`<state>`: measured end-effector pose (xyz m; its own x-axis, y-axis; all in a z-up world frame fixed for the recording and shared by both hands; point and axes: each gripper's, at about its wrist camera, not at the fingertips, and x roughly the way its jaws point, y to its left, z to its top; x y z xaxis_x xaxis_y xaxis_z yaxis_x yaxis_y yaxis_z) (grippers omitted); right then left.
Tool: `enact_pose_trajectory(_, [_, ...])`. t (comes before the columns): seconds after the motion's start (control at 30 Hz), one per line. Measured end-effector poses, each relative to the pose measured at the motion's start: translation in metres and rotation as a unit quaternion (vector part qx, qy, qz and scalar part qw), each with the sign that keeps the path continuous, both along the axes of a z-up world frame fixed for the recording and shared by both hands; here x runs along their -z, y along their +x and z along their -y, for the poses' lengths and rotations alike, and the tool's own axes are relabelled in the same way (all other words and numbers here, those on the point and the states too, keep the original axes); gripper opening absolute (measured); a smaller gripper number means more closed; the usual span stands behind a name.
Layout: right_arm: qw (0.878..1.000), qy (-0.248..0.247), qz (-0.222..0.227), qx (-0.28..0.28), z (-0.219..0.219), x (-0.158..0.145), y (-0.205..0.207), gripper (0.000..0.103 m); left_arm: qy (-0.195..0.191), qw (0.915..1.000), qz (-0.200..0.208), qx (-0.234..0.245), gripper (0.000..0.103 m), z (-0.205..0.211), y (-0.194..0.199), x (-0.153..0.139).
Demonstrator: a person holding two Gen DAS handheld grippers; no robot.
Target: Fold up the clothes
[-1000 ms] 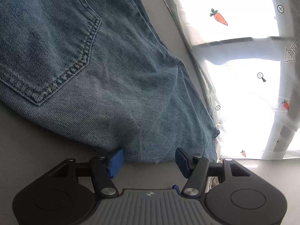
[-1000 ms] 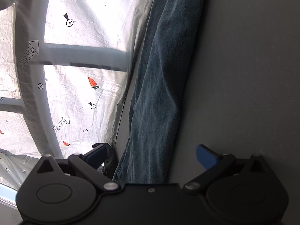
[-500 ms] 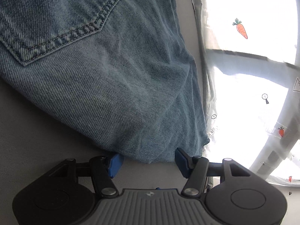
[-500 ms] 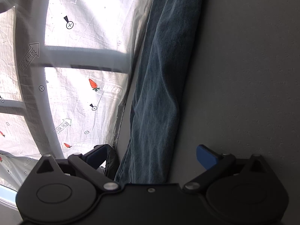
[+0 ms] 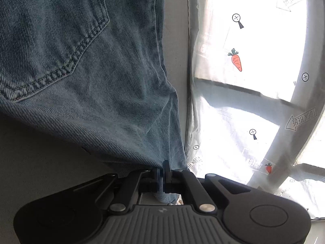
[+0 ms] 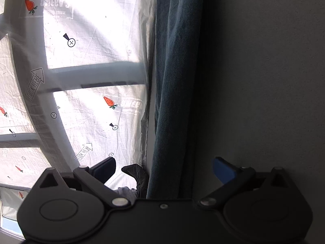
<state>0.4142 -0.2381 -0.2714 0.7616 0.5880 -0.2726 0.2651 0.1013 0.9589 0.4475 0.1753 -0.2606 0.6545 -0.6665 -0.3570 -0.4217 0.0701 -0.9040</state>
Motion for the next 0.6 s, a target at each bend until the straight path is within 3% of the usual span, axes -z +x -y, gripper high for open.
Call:
enact_pose_trajectory(0.13, [0.999,-0.037,0.006,-0.007,-0.012,-0.006,0.024,0.103,-0.005,1.0,-0.006,0.002,0.001,-0.003,0.007,-0.001])
enact_pose_trajectory(0.33, [0.999,-0.013,0.039,-0.005,-0.029,-0.011,0.057,0.103,-0.003,0.9999,-0.007,0.011,0.001,-0.002,0.015,0.0])
enact_pose_trajectory(0.6, [0.995,-0.018,0.044,-0.093,-0.079,-0.012,0.084,0.103,-0.011,0.9998,-0.012,0.011,0.001,-0.005,0.013,0.006])
